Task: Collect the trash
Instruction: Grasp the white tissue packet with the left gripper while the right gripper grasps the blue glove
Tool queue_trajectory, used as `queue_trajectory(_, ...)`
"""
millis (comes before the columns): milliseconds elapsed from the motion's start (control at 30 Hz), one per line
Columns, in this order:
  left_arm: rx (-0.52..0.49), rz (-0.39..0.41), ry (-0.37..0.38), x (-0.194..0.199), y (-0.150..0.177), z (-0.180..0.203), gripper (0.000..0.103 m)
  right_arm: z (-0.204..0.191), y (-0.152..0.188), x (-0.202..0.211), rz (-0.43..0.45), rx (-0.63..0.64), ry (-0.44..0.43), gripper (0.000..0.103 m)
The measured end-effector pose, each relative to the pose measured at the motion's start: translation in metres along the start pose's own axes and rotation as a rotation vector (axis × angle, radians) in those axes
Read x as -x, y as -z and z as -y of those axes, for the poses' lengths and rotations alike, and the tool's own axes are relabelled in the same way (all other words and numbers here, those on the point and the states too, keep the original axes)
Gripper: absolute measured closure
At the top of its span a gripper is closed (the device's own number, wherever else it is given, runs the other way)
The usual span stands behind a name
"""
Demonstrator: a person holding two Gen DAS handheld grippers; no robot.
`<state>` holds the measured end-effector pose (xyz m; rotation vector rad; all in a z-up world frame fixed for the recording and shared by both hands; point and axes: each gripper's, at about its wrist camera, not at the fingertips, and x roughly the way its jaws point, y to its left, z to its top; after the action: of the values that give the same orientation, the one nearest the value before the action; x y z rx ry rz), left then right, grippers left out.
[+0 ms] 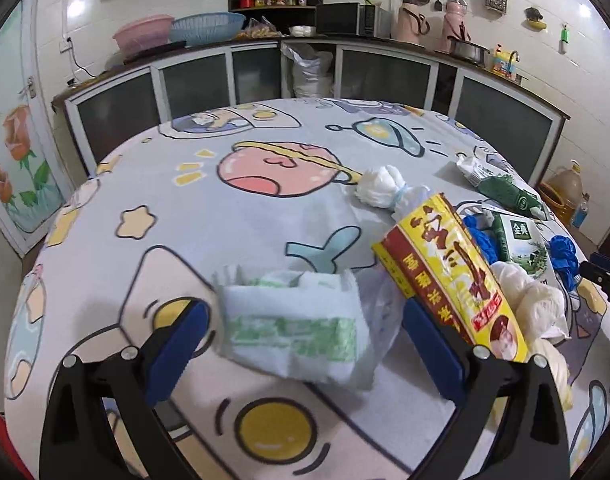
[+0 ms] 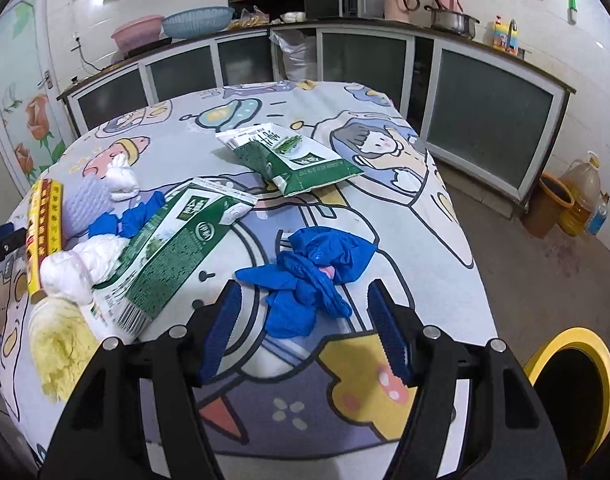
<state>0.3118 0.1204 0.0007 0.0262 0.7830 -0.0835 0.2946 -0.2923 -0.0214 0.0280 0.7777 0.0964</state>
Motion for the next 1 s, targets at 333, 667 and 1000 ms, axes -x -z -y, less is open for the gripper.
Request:
queue_trajectory(333,0.137,-0.084,0.092,-0.030,-0.001,-0.024,0.009,0.009,-0.012,-0.044,-0.125,-0.061,-0.045,0.041)
queue_trajectory(667,0.282,-0.066,0.163,-0.022,0.002,-0.052,0.047,0.013,-0.011,-0.041,-0.135,-0.094,-0.041,0.081)
queue_trajectory(1000,0.285,0.016,0.167,0.031,0.000,-0.060,0.054,0.006,-0.012,-0.021,-0.107,-0.075,-0.056,0.085)
